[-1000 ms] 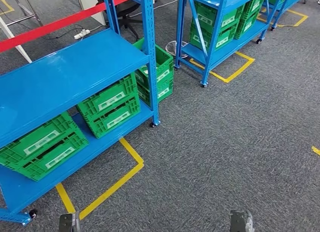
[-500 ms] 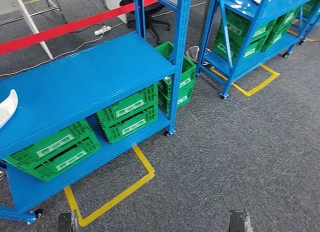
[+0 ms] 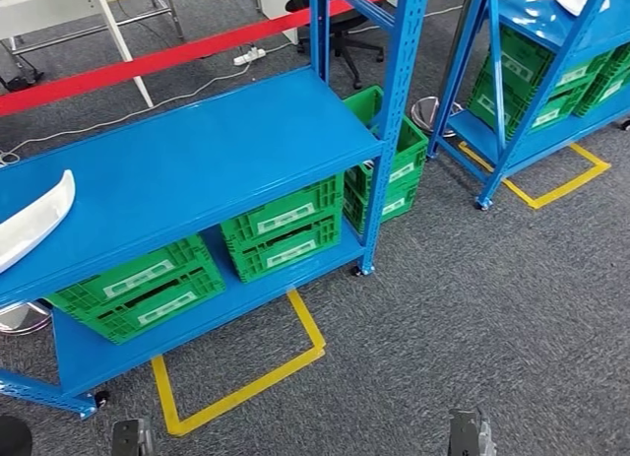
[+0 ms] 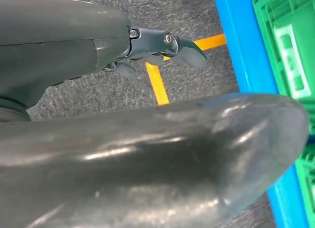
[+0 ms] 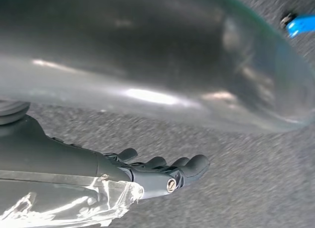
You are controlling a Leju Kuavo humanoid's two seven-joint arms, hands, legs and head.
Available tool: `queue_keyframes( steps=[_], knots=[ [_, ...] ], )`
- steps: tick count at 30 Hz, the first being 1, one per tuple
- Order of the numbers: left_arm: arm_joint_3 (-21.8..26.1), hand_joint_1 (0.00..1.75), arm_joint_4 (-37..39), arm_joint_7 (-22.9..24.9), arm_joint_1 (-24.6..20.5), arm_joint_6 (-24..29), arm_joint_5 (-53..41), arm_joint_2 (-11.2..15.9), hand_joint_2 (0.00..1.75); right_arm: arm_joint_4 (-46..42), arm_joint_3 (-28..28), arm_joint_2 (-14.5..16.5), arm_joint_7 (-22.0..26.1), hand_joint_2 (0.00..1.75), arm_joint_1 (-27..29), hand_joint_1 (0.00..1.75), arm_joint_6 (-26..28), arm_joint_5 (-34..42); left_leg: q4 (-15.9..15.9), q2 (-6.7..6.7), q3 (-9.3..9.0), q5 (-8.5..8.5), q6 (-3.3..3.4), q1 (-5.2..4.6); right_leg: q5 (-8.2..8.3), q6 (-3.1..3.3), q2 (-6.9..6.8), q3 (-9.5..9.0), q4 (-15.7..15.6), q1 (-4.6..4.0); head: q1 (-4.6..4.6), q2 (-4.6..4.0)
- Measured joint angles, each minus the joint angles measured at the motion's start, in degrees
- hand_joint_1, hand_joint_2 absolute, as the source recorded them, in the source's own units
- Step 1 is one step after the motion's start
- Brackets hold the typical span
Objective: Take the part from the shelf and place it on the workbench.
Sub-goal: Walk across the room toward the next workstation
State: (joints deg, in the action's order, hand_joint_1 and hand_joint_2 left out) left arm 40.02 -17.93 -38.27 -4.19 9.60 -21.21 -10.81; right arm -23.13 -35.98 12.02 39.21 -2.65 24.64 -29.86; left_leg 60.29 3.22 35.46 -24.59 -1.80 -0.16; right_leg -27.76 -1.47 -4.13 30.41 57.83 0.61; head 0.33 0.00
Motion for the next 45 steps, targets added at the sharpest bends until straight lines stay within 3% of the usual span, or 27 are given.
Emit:
queue_keyframes(
  steps=[2,4,6,8,10,11,12,15,17,19,21,23,25,26,27,30,32,34,36,38,40,41,42,43,45],
  knots=[
    [0.0,0.0,-0.01,0.0,-0.27,-0.05,0.05,-0.05,0.0,0.03,0.08,0.0,0.0,0.0,-0.03,0.0,0.18,0.01,-3.01,1.4,-0.75,0.56,0.67,-0.22,-0.89,-0.74,-1.34,-0.35,0.0,-0.38,-0.25,0.0],
    [0.0,0.0,-0.02,0.0,-0.2,-0.07,0.11,-0.07,0.0,0.05,0.11,0.0,0.0,0.0,-0.19,0.0,0.31,-0.01,-3.36,-0.1,-0.91,0.74,1.56,-0.11,-1.76,-1.4,-2.18,-0.75,-0.1,-0.47,-0.19,0.0],
    [0.01,0.0,-0.02,0.0,-0.13,-0.07,0.14,-0.07,0.0,0.05,0.15,0.0,0.0,0.0,-0.42,0.0,0.37,-0.02,-3.51,-1.63,-1.1,0.9,2.2,0.15,-3.8,-1.94,0.15,-0.23,2.32,-0.25,-0.02,0.0],
    [0.01,0.0,-0.02,0.0,-0.27,-0.07,0.14,-0.1,0.0,0.07,0.15,0.0,0.0,0.0,-0.3,0.0,0.43,-0.01,-3.51,-3.09,-1.11,0.96,2.71,0.23,-7.62,-2.15,3.17,3.01,9.27,-0.14,0.18,0.0],
    [0.01,0.0,-0.02,0.0,-0.24,-0.07,0.15,-0.13,0.0,0.11,0.15,0.0,-0.01,0.0,-0.07,0.0,0.45,0.0,-3.47,-4.81,-1.14,0.92,2.89,0.16,-9.87,-2.04,3.89,6.69,15.82,-0.17,0.21,0.0],
    [0.01,0.0,-0.02,0.0,-0.17,-0.07,0.15,-0.13,0.0,0.13,0.15,0.0,-0.01,0.0,-0.05,0.0,0.46,0.01,-3.44,-5.69,-1.19,0.9,2.9,0.13,-9.26,-1.91,3.98,7.38,16.36,-0.17,0.21,0.0],
    [0.01,0.0,-0.02,0.0,-0.11,-0.07,0.16,-0.13,0.0,0.14,0.15,0.0,-0.01,0.0,-0.07,0.0,0.47,0.01,-3.42,-6.62,-1.28,0.89,2.88,0.13,-7.52,-1.77,4.17,7.01,14.62,-0.15,0.2,0.0],
    [0.0,0.0,-0.03,0.0,-0.09,-0.07,0.15,-0.17,0.0,0.16,0.16,0.0,-0.02,0.0,-0.17,0.0,0.51,0.01,-3.26,-9.06,-1.54,0.76,2.47,0.09,-1.25,-1.35,7.13,2.62,3.62,0.18,0.2,0.0],
    [0.0,0.0,-0.05,0.0,0.0,-0.07,0.14,-0.15,0.0,0.21,0.16,0.0,-0.02,0.0,-0.24,0.0,0.54,0.02,-3.26,-10.11,-1.41,0.88,1.88,0.06,-0.25,-0.97,8.04,1.37,1.09,0.16,0.13,0.0],
    [0.0,0.0,-0.07,0.0,0.26,-0.06,0.15,-0.03,0.0,0.22,0.17,0.03,-0.01,0.0,-0.31,0.0,0.61,0.02,-3.41,-10.77,-1.2,1.07,1.26,0.19,0.1,-0.37,6.96,1.16,1.01,0.07,0.11,0.0],
    [0.0,0.0,-0.09,0.0,0.36,-0.04,0.15,0.05,0.0,0.22,0.21,0.07,0.0,0.0,-0.39,0.0,0.65,-0.01,-1.76,-8.84,-0.33,-0.18,0.64,0.05,0.35,0.34,5.82,1.09,0.76,0.22,-0.21,0.0],
    [0.0,0.0,-0.1,0.0,0.14,-0.02,0.15,0.01,0.0,0.22,0.22,0.09,0.01,0.0,-0.3,0.0,0.62,0.0,4.52,-5.45,2.67,-3.71,0.06,-0.07,0.36,0.87,4.3,1.06,0.62,0.2,-0.7,0.0],
    [0.0,0.0,-0.1,0.0,0.04,-0.02,0.16,-0.02,0.0,0.22,0.17,0.07,0.01,0.0,-0.15,0.0,0.52,0.09,11.78,-4.07,6.15,-6.54,-0.3,0.13,0.25,1.1,2.56,1.09,0.61,0.08,-0.84,0.0],
    [0.0,0.0,-0.1,0.0,0.11,0.0,0.17,-0.04,0.0,0.22,0.15,0.05,0.01,0.0,-0.15,0.0,0.46,0.14,13.15,-3.91,6.74,-6.53,-0.37,0.21,0.2,1.13,1.82,1.07,0.61,0.05,-0.86,0.0],
    [0.0,0.0,-0.1,0.0,0.19,0.02,0.19,-0.05,0.0,0.22,0.14,0.05,0.01,0.0,-0.21,0.0,0.43,0.18,12.11,-3.85,6.12,-5.4,-0.37,0.26,0.14,1.1,1.29,1.0,0.61,0.05,-0.85,0.0],
    [-0.02,0.0,-0.12,0.0,0.23,0.12,0.27,-0.04,0.0,0.23,0.14,0.06,0.01,0.0,-0.52,0.0,-0.01,0.81,0.97,-2.84,-0.09,-0.48,0.12,0.18,-0.14,0.66,0.29,0.69,0.71,-0.1,-0.86,0.0],
    [-0.02,0.0,-0.14,0.0,0.2,0.23,0.32,-0.01,0.0,0.24,0.12,0.05,0.01,0.0,-0.73,0.0,-0.71,1.52,-3.23,-2.15,-2.36,0.09,0.64,0.01,-0.21,0.11,-0.11,0.68,0.73,-0.37,-0.76,0.0],
    [-0.02,0.0,-0.15,0.0,0.3,0.35,0.42,0.02,0.0,0.25,0.1,0.05,0.01,0.0,-0.83,0.0,-1.2,1.9,-3.74,-2.33,-2.47,-0.06,1.23,-0.07,-0.13,-0.53,-0.36,0.6,0.49,-0.42,-0.7,0.0],
    [-0.02,0.0,-0.15,0.0,0.37,0.43,0.59,0.0,0.87,0.27,0.07,0.05,0.01,0.87,-0.93,0.0,-1.61,2.19,-4.11,-2.64,-2.6,0.18,1.93,0.15,-1.06,-1.16,0.8,1.17,1.63,-0.25,-0.54,0.0],
    [-0.08,0.0,-0.16,0.0,0.23,0.41,0.48,-0.04,1.75,0.4,-0.03,0.04,0.0,1.75,-0.94,0.0,-2.03,2.3,-4.3,-2.95,-2.66,0.31,2.52,0.39,-4.25,-1.64,2.85,3.92,7.45,-0.09,-0.17,0.0],
    [-0.42,0.0,-0.15,0.0,0.22,0.53,-0.41,-0.01,1.75,0.56,-0.09,-0.01,-0.01,1.75,-0.73,0.0,-2.34,1.92,-4.28,-3.33,-2.62,0.31,2.87,0.41,-7.37,-2.09,3.78,7.55,15.01,0.02,0.02,0.0],
    [-0.68,0.0,-0.14,0.0,0.26,0.7,-1.01,0.04,1.75,0.63,-0.09,-0.04,-0.01,1.75,-0.59,0.0,-2.49,1.65,-4.25,-3.55,-2.62,0.31,2.95,0.44,-7.57,-2.39,3.9,8.46,16.69,0.14,0.04,0.0],
    [-0.94,0.0,-0.14,0.0,0.3,0.9,-1.48,0.09,1.75,0.69,-0.09,-0.09,-0.01,1.75,-0.5,0.0,-2.66,1.45,-4.19,-3.8,-2.64,0.3,2.95,0.53,-6.58,-2.74,3.92,8.28,16.06,0.34,0.04,0.0],
    [-1.16,0.0,-0.13,0.0,0.3,1.05,-1.76,0.13,1.75,0.75,-0.09,-0.16,-0.01,1.75,-0.47,0.0,-2.79,1.32,-4.04,-4.05,-2.66,0.24,2.85,0.67,-4.69,-3.14,3.92,7.0,13.25,0.65,0.03,0.0],
    [-1.42,0.0,-0.13,0.0,0.27,1.17,-1.98,0.28,1.75,0.92,-0.09,-0.24,0.0,1.75,-0.54,0.0,-2.92,1.21,-3.22,-4.5,-2.48,-0.16,2.32,0.82,-1.29,-4.34,4.17,3.15,5.25,1.41,0.17,0.0]
  ],
)
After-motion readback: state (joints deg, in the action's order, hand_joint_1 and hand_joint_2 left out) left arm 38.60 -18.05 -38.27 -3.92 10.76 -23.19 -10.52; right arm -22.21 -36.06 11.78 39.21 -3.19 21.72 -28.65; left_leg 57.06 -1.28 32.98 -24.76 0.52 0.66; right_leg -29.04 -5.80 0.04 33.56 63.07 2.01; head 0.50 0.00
